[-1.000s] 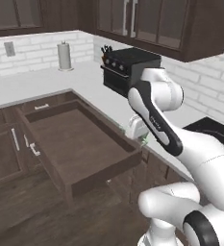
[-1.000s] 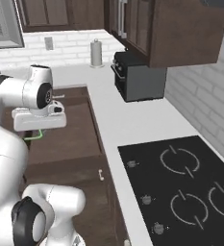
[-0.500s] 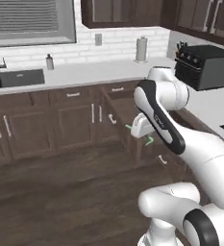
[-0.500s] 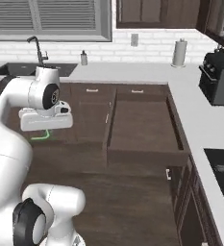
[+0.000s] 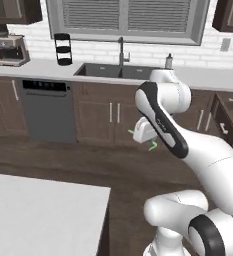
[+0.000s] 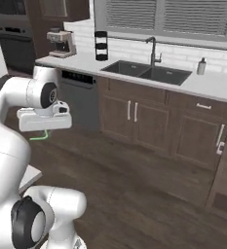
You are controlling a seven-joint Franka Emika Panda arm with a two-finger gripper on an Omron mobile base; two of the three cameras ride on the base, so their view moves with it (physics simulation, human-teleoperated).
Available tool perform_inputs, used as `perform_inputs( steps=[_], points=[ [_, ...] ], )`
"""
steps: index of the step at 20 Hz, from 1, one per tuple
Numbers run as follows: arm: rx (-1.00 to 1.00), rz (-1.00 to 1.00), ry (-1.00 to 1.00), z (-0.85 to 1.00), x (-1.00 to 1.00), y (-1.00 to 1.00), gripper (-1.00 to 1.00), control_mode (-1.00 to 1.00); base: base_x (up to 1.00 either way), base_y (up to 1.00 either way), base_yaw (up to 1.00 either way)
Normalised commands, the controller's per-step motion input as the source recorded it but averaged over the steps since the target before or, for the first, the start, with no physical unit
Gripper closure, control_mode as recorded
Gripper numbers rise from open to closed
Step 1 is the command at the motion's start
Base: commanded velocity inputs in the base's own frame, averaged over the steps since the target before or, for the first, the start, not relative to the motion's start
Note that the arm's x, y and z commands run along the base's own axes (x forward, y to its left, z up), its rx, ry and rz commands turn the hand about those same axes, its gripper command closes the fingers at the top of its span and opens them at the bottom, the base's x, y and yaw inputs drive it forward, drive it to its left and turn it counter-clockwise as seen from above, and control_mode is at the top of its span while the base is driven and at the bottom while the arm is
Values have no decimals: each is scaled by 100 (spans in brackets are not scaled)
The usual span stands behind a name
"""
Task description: Take a straw from the drawer in front and place it inside the glass cup on the dining counter.
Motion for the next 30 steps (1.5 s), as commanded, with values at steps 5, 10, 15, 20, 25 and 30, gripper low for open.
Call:
perform_inputs(
  steps=[5, 10, 15, 20, 25, 30],
  points=[
    [0, 0, 0, 0, 0, 0, 100, 100, 49, 14, 44],
    [0, 0, 0, 0, 0, 0, 100, 100, 82, -34, 14],
    [0, 0, 0, 0, 0, 0, 100, 100, 100, -56, 7],
    [0, 0, 0, 0, 0, 0, 100, 100, 100, -43, 7],
    [0, 0, 0, 0, 0, 0, 100, 100, 100, -4, 17],
    [0, 0, 0, 0, 0, 0, 100, 100, 100, 23, 43]
  ],
)
